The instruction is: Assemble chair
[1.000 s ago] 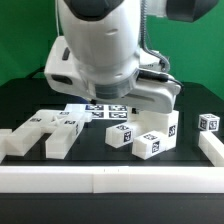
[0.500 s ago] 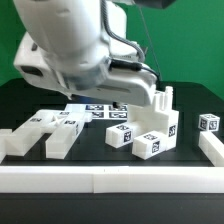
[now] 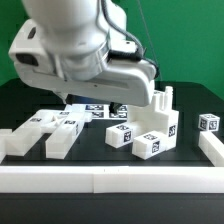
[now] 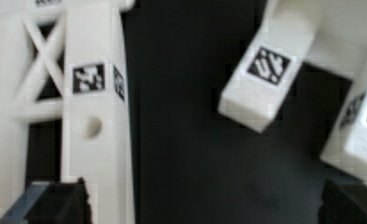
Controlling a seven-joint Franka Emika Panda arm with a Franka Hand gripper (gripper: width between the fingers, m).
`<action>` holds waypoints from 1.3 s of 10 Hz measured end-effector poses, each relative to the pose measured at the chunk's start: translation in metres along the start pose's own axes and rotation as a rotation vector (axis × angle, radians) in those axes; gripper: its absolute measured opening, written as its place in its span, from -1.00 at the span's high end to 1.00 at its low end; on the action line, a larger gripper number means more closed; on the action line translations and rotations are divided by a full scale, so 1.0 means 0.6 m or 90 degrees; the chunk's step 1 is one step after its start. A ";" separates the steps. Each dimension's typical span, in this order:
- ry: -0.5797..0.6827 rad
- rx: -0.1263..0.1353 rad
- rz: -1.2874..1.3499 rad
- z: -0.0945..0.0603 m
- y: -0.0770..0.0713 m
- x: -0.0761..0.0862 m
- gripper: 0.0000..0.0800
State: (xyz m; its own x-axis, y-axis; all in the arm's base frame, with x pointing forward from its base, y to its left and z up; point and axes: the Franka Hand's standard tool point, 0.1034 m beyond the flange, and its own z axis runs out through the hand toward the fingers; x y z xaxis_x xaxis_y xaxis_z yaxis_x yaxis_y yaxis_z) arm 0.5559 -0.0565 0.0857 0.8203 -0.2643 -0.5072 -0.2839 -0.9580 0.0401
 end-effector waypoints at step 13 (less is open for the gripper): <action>0.387 -0.053 -0.101 0.009 0.076 0.033 -0.62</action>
Offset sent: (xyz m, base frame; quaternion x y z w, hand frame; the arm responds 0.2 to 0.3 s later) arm -0.0030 -0.0082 0.0039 0.0101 0.1340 -0.0171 0.9908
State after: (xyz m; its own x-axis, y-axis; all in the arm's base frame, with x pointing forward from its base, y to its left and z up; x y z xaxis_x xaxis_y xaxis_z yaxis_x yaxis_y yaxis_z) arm 0.5564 -0.1049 0.0730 0.9916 -0.1112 0.0665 -0.1166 -0.9897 0.0833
